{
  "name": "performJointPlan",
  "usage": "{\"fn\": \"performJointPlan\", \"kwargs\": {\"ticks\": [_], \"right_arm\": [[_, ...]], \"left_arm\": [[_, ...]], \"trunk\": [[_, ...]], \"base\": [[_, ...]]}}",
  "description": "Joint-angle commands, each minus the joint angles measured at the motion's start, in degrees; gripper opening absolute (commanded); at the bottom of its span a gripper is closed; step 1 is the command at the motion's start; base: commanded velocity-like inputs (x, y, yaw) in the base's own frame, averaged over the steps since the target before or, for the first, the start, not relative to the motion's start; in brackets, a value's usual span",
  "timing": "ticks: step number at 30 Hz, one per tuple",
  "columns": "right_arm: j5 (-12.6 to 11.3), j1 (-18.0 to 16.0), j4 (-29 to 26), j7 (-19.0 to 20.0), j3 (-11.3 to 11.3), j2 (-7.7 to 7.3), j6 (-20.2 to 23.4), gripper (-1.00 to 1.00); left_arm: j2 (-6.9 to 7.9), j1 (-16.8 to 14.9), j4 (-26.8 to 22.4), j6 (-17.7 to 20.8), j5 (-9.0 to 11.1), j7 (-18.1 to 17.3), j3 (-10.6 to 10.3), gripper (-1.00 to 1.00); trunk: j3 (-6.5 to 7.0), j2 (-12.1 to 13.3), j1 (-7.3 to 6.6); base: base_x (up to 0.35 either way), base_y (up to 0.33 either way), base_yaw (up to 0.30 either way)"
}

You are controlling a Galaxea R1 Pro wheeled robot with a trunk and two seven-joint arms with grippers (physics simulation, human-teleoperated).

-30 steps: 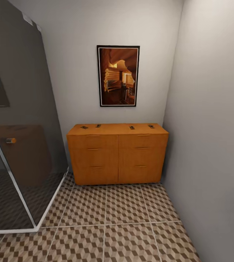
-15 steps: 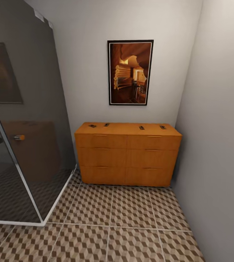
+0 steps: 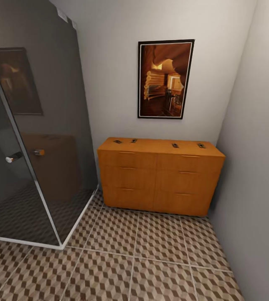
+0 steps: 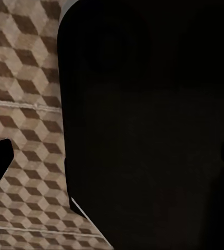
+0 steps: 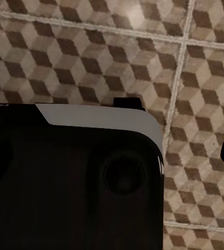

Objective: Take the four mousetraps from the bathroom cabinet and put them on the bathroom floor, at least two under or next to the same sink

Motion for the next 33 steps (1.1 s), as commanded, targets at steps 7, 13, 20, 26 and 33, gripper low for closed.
{"fn": "performJointPlan", "kwargs": {"ticks": [7,13,20,26,33], "right_arm": [[-0.10,-0.03,0.05,-0.03,0.04,0.00,-0.19,1.00],[-0.11,-0.03,0.05,-0.03,0.04,0.02,-0.19,1.00],[-0.12,-0.03,0.05,-0.03,0.04,0.01,-0.19,1.00],[0.39,-0.03,0.05,-0.03,0.06,-0.25,-0.19,1.00],[0.60,-0.03,0.05,0.27,0.16,-0.30,-0.19,1.00]], "left_arm": [[0.00,0.03,-0.09,-0.08,-0.01,-0.01,0.01,1.00],[0.00,0.03,-0.07,-0.08,-0.01,0.00,0.01,1.00],[0.00,0.03,-0.09,-0.08,-0.01,0.01,0.01,1.00],[0.00,0.03,-0.09,-0.08,-0.01,0.02,0.01,1.00],[0.00,0.03,-0.09,-0.08,-0.01,0.03,0.01,1.00]], "trunk": [[-0.58,-0.02,0.00],[-1.04,-0.02,0.00],[-1.59,-0.02,0.00],[-1.85,-0.02,0.00],[-1.89,-0.02,0.00]], "base": [[0.000,0.000,0.183],[0.000,0.000,0.181],[0.000,0.000,0.179],[0.000,0.000,0.105],[0.000,0.000,0.011]]}}
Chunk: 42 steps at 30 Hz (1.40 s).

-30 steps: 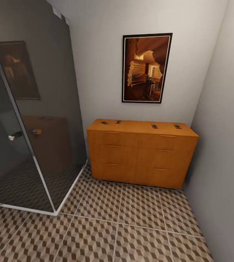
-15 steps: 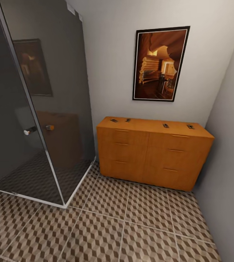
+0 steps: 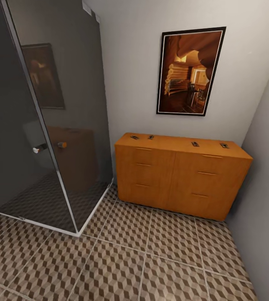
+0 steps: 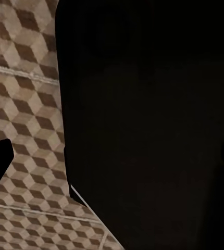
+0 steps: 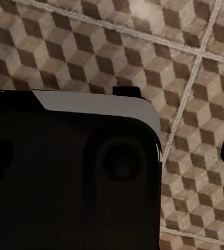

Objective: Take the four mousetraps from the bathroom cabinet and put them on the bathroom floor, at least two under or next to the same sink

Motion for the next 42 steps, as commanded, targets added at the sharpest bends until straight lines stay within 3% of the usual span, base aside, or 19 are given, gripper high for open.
{"fn": "performJointPlan", "kwargs": {"ticks": [1,21,31,42], "right_arm": [[0.05,-0.03,0.07,0.04,0.05,-0.01,-0.17,1.00],[-0.27,-0.03,-0.25,-0.14,1.13,0.02,0.19,1.00],[-0.06,-0.03,-1.83,-0.21,1.15,-0.07,-0.04,1.00],[0.02,-0.10,-4.10,-0.11,1.32,-0.12,-0.20,1.00]], "left_arm": [[0.00,0.03,-0.09,-0.08,-0.01,0.00,0.00,1.00],[0.06,0.03,-0.43,-0.08,-0.21,-0.07,-0.16,1.00],[2.17,0.03,-4.16,-0.16,-0.42,-0.17,-0.24,1.00],[3.31,0.03,-8.06,-0.17,-0.43,-0.23,-0.18,1.00]], "trunk": [[-0.04,-0.02,0.00],[-0.05,-0.02,0.00],[-0.05,-0.02,0.00],[-0.05,-0.02,0.00]], "base": [[0.000,0.000,0.004],[0.000,0.000,0.000],[0.000,0.000,0.000],[0.000,0.000,0.000]]}}
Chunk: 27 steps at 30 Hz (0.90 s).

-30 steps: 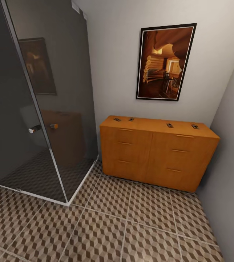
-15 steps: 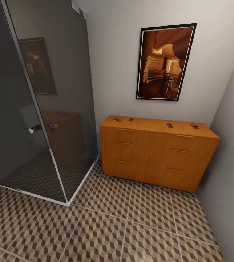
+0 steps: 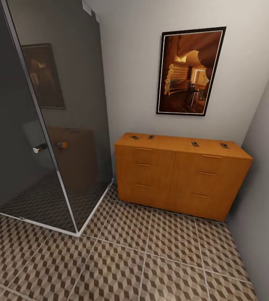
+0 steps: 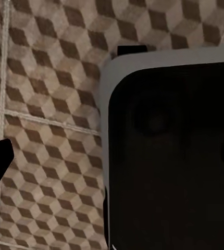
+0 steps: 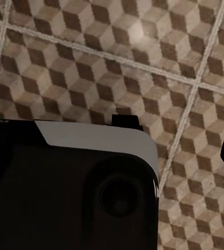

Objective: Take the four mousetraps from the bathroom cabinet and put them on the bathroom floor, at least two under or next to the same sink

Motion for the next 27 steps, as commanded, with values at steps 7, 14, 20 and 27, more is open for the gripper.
{"fn": "performJointPlan", "kwargs": {"ticks": [7,14,20,27], "right_arm": [[0.21,-0.02,0.00,0.18,0.53,0.05,-0.17,1.00],[-0.07,-0.04,-1.47,0.09,0.33,-0.11,-0.31,1.00],[-0.63,-0.04,-9.80,0.20,-0.49,-1.18,0.56,1.00],[-0.66,-0.04,-21.65,0.22,-0.85,-1.45,9.85,1.00]], "left_arm": [[0.07,0.04,-4.58,0.05,0.23,0.28,0.14,1.00],[-0.55,-0.07,-7.62,0.12,0.27,1.15,0.16,1.00],[-0.25,-0.46,-14.57,0.64,0.28,3.36,0.17,1.00],[-0.43,-0.63,-26.52,3.65,0.21,5.03,0.29,1.00]], "trunk": [[-0.04,-0.02,0.00],[-0.04,-0.02,0.00],[-0.04,-0.02,0.00],[-0.04,-0.02,0.00]], "base": [[0.000,0.000,0.000],[0.000,0.000,0.000],[0.000,0.000,0.000],[0.000,0.000,0.000]]}}
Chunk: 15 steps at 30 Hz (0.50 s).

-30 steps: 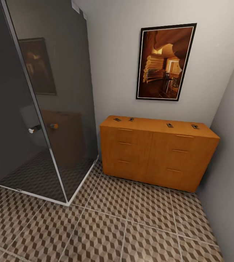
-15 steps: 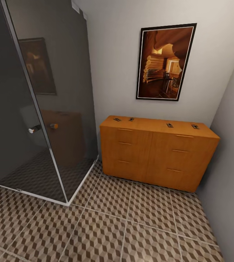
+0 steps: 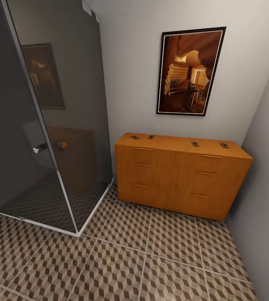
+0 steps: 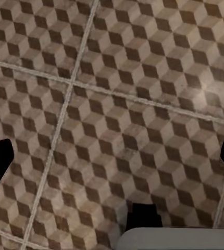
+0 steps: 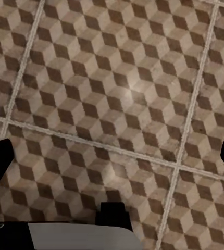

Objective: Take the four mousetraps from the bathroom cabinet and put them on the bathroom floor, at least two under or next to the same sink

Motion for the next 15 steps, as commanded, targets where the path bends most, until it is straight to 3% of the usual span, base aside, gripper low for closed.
{"fn": "performJointPlan", "kwargs": {"ticks": [1,2,6,8,11,15], "right_arm": [[-0.02,-0.02,-1.64,0.03,0.07,-0.04,1.62,1.00],[-0.01,-0.02,-5.47,0.06,0.07,-0.06,5.20,1.00],[-0.01,-0.02,-14.18,0.10,0.37,-0.08,12.82,1.00],[-0.01,-0.02,-20.15,0.10,0.39,-0.07,17.96,1.00],[0.00,-0.02,-24.60,0.10,0.22,-0.04,21.55,1.00],[0.06,-0.02,-29.18,0.10,0.09,-0.10,24.41,1.00]], "left_arm": [[-0.08,0.00,-1.51,1.35,0.00,0.19,-0.01,1.00],[-0.26,-0.01,-4.24,3.98,0.02,0.24,-0.04,1.00],[-1.11,-0.02,-9.76,10.28,-0.01,0.30,-0.19,1.00],[-2.29,-0.03,-13.96,14.79,-0.12,0.32,-0.34,1.00],[-3.48,-0.03,-17.97,18.49,-0.21,0.34,-0.81,1.00],[-5.22,-0.03,-24.58,23.50,-0.27,0.37,-3.89,1.00]], "trunk": [[-0.06,-0.03,0.00],[-0.06,-0.03,0.00],[-0.06,-0.03,0.00],[-0.06,-0.03,0.00],[-0.06,-0.03,0.00],[-0.06,-0.03,0.00]], "base": [[0.000,0.000,0.000],[0.000,0.000,0.000],[0.000,0.000,0.000],[0.000,0.000,0.000],[0.000,0.000,0.000],[0.000,0.000,0.000]]}}
